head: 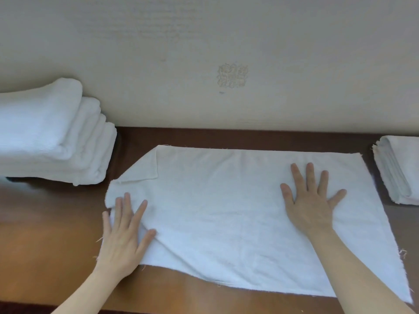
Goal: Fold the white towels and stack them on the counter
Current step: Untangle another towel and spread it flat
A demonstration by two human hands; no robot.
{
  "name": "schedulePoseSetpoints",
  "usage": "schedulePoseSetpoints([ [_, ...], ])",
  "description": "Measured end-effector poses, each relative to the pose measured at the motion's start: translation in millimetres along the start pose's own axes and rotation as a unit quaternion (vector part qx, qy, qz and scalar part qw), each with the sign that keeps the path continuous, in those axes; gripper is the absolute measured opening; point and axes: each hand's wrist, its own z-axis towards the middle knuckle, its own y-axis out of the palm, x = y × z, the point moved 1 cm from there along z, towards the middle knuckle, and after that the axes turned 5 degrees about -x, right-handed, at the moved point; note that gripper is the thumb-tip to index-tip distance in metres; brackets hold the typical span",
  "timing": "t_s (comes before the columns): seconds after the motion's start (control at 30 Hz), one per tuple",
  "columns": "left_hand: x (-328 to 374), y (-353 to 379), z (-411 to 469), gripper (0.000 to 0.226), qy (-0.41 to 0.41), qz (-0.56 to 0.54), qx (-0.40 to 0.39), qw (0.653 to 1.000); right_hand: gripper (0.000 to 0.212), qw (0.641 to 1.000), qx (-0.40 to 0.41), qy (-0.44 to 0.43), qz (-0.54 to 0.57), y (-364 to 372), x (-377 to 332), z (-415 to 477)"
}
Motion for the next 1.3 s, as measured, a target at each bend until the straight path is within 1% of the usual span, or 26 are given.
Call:
schedulePoseSetpoints([
  [0.1, -15, 2, -26, 0.075, -0.029, 0.011, -0.03, 0.999, 0.06, 1.0, -0.004, 0.0, 0.003, -1, -1, 1],
  [0.17, -16, -2, -34, 0.077, -0.051, -0.016, -0.026, 0.998, 0.06, 1.0, -0.007, 0.003, -0.001, -1, 0, 1],
  [0.2, -14, -6, -33, 0.077, -0.051, -0.03, -0.012, 0.998, 0.06, 1.0, -0.009, 0.002, -0.004, -1, 0, 1],
  [0.33, 15, -26, 11, 0.069, 0.019, -0.071, 0.062, 0.995, 0.062, 1.0, -0.011, 0.003, -0.001, -5, -4, -2],
  [0.4, 31, -33, 42, 0.063, 0.047, -0.074, 0.063, 0.994, 0.063, 1.0, -0.01, 0.003, -0.015, -8, -9, -6],
  [0.47, 40, -37, 63, 0.056, 0.076, -0.054, 0.046, 0.995, 0.063, 1.0, -0.01, 0.0, -0.022, -7, -10, -14],
  [0.53, 37, -39, 75, 0.053, 0.085, -0.028, 0.033, 0.995, 0.062, 1.0, -0.015, 0.001, -0.023, -1, -10, -24],
  [0.6, 27, -40, 84, 0.056, 0.053, -0.002, 0.034, 0.998, 0.06, 1.0, -0.016, 0.007, -0.022, 4, -5, -30],
  [0.7, 6, -43, 99, 0.066, -0.08, -0.028, 0.041, 0.996, 0.062, 1.0, -0.007, 0.011, -0.022, 7, -4, -32],
  [0.73, 2, -44, 103, 0.07, -0.113, -0.043, 0.034, 0.992, 0.064, 1.0, -0.007, 0.011, -0.024, 7, -4, -31],
  [0.77, 0, -45, 106, 0.074, -0.129, -0.049, 0.03, 0.99, 0.065, 1.0, -0.008, 0.01, -0.027, 7, -5, -31],
  [0.8, 1, -47, 108, 0.077, -0.129, -0.048, 0.033, 0.99, 0.065, 0.999, -0.007, 0.012, -0.03, 7, -5, -31],
  [0.87, 13, -46, 111, 0.079, -0.098, -0.043, 0.044, 0.993, 0.064, 0.999, -0.006, 0.018, -0.036, 6, -6, -30],
  [0.93, 33, -42, 115, 0.075, -0.044, -0.044, 0.036, 0.997, 0.065, 0.999, -0.006, 0.024, -0.024, 4, -9, -26],
  [1.0, 45, -38, 127, 0.071, -0.016, -0.041, 0.016, 0.999, 0.065, 1.0, 0.005, 0.019, -0.014, 1, -15, -18],
  [1.07, 45, -36, 140, 0.069, -0.03, -0.035, 0.003, 0.999, 0.062, 1.0, 0.011, 0.023, -0.001, -2, -14, -4],
  [1.17, 40, -29, 147, 0.07, -0.045, -0.01, 0.007, 0.999, 0.065, 0.998, 0.008, 0.055, 0.008, -7, -3, 18],
  [1.3, 42, -30, 147, 0.074, -0.043, -0.016, 0.004, 0.999, 0.068, 0.999, -0.003, 0.033, -0.011, -16, 10, 41],
])
